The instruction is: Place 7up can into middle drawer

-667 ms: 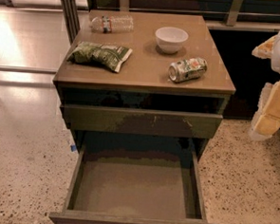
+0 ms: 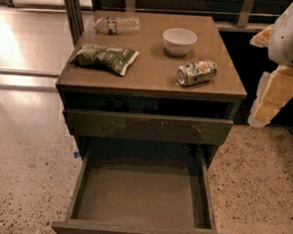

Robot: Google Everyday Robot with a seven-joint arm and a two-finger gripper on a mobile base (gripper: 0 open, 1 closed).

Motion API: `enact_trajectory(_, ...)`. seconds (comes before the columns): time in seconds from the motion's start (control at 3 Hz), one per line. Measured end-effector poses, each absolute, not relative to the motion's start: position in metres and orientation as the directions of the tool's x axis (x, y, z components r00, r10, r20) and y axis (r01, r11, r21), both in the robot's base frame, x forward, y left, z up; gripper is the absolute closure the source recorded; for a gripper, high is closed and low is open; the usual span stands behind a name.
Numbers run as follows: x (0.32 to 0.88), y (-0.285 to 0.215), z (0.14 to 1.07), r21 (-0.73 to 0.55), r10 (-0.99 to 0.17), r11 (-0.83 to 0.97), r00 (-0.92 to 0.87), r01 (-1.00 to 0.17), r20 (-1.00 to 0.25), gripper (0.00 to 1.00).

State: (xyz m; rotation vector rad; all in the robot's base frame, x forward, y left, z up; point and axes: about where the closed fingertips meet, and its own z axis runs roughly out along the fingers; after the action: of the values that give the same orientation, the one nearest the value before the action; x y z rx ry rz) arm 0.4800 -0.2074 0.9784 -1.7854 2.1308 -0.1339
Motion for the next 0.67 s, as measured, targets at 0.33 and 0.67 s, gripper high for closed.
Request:
enact_trajectory(0.33,0.541,-0.184,0.976,-0.324,-0.981,0.098,-0.037,-0.941,-0.188,0.0)
enact_trajectory(0.67,0.609,-0.147,0.975,-0.346,-0.984,0.02,0.043,-0.938,-0.173,0.0)
